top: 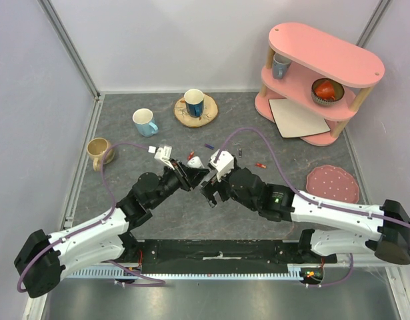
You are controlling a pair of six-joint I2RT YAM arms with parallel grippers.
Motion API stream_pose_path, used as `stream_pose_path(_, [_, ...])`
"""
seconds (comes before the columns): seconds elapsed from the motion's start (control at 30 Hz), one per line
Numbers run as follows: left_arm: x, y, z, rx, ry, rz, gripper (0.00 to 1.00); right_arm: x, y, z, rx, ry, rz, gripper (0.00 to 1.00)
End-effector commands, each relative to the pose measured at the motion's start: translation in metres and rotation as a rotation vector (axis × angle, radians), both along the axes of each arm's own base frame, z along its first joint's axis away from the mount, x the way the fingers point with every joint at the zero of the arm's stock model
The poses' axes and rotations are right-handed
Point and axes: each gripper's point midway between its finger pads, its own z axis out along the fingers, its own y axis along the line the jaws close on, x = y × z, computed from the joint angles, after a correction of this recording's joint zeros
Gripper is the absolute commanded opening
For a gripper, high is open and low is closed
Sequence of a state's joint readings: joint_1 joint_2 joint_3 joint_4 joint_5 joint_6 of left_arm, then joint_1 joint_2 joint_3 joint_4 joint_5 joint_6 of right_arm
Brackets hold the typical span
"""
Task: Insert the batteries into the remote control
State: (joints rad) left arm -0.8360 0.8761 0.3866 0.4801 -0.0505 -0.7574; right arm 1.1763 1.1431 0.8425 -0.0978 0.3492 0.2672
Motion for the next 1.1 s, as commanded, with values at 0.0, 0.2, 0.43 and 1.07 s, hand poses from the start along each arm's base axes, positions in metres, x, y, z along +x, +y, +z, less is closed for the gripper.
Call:
stream_pose_path(0.0, [-0.002, -0.003, 0.028, -0.097, 0.000, -0.015, 0.02, 0.006, 0.006, 0.001, -0.034, -0.017, -0.005, 0.98])
stream_pose_path(0.2, [-0.002, 0.002, 0.032, -0.136, -0.007, 0.006, 0.02, 0.005, 0.015, -0.012, -0.054, 0.007, 0.012, 0.92])
stream_pose_path(0.43, [-0.002, 0.005, 0.032, -0.165, 0.001, 0.016, 0.02, 0.001, 0.023, -0.016, -0.046, 0.013, 0.052, 0.58])
stream_pose_path(1.07, [-0.015, 0.005, 0.033, -0.191, -0.002, -0.038, 0.31, -0.005, 0.010, -0.008, -0.128, -0.070, 0.145, 0.13])
